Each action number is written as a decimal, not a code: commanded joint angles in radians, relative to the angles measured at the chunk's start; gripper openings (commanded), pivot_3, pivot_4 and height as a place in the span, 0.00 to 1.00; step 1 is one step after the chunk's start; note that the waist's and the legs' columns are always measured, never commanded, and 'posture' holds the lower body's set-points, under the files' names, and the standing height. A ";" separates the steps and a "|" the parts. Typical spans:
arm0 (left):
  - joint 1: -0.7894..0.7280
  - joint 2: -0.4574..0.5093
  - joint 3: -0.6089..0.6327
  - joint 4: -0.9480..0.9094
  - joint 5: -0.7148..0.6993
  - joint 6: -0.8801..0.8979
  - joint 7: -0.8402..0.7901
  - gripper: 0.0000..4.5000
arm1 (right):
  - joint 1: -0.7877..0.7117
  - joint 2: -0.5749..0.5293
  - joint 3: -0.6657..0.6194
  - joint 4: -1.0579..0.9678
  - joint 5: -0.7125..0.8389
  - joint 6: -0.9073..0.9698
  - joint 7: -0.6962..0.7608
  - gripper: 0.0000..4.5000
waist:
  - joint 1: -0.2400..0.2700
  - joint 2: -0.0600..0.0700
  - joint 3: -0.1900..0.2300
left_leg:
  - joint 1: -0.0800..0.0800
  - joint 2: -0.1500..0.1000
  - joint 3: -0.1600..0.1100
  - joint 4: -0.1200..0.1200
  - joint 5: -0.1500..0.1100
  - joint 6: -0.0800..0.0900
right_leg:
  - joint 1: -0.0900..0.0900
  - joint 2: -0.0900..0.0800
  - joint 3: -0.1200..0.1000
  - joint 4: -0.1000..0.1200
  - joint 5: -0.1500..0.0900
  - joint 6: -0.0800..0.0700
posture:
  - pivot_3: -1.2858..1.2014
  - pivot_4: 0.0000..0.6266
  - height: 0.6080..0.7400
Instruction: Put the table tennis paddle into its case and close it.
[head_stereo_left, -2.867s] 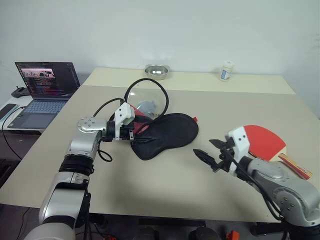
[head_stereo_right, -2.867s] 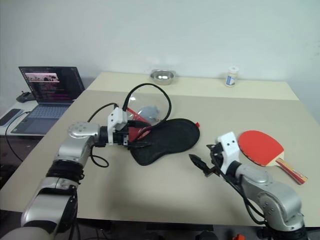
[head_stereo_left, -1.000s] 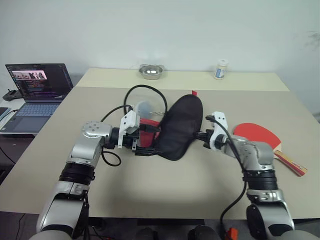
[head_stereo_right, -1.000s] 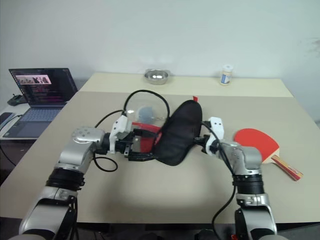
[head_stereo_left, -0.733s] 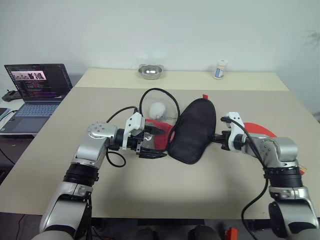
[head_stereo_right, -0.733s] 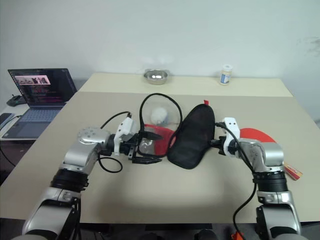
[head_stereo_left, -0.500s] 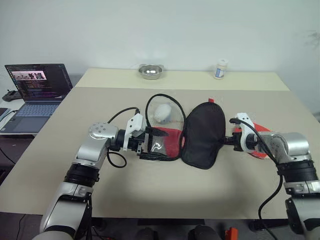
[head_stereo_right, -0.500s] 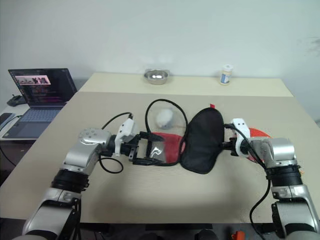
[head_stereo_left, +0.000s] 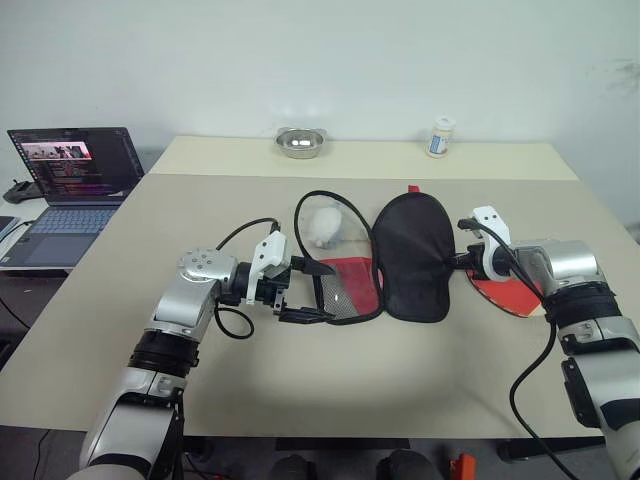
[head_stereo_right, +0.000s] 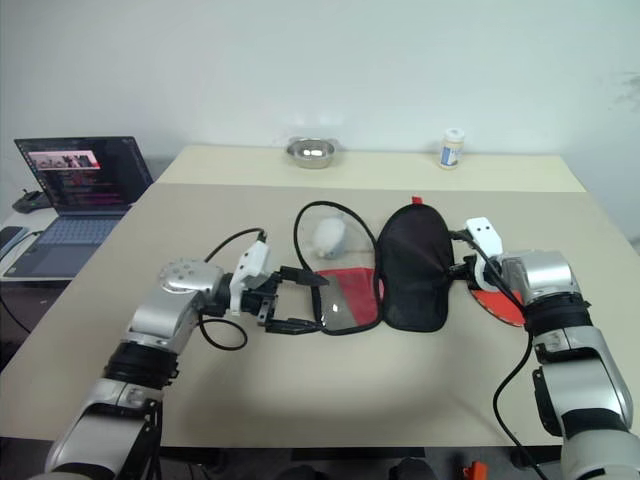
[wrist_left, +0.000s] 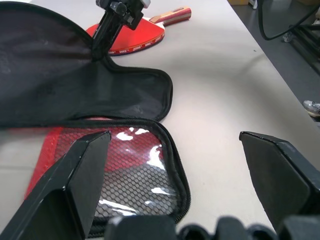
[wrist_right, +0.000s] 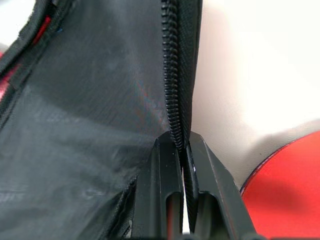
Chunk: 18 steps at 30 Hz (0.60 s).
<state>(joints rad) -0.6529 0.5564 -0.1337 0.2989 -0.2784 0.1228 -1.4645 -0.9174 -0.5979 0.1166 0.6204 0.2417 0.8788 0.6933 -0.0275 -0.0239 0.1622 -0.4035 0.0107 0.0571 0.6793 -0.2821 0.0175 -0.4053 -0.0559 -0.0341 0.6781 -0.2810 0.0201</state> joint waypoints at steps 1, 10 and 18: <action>0.002 0.005 0.007 -0.027 -0.014 -0.014 -0.002 1.00 | -0.041 -0.001 -0.025 0.008 -0.026 -0.042 -0.003 0.16 | 0.000 0.000 0.000 | 0.000 0.000 0.000 0.000 0.000 0.000 | 0.000 0.000 0.000 0.000 0.000 0.000 | 0.52 0.24 1.00; -0.011 -0.016 0.004 -0.019 -0.015 -0.007 0.009 1.00 | -0.058 -0.033 -0.141 -0.010 -0.010 -0.028 -0.047 0.83 | 0.000 0.001 0.001 | 0.000 0.000 0.000 0.000 0.000 0.000 | 0.000 0.000 0.000 0.000 0.000 0.000 | 0.52 0.24 1.00; -0.012 -0.026 -0.012 -0.168 -0.064 0.079 0.016 1.00 | 0.309 -0.248 -0.302 -0.609 0.131 0.134 0.072 1.00 | 0.023 0.003 0.002 | -0.004 0.000 -0.003 0.000 0.000 0.000 | -0.001 0.000 -0.003 -0.004 0.000 0.000 | 0.52 0.24 1.00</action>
<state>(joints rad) -0.6448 0.5344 -0.1485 0.1970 -0.3122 0.1867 -1.4508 -0.6492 -0.8019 -0.1256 0.1572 0.3191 0.9745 0.7222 -0.0043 -0.0211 0.1639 -0.4085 0.0105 0.0541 0.6793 -0.2822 0.0176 -0.4062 -0.0565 -0.0366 0.6739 -0.2811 0.0203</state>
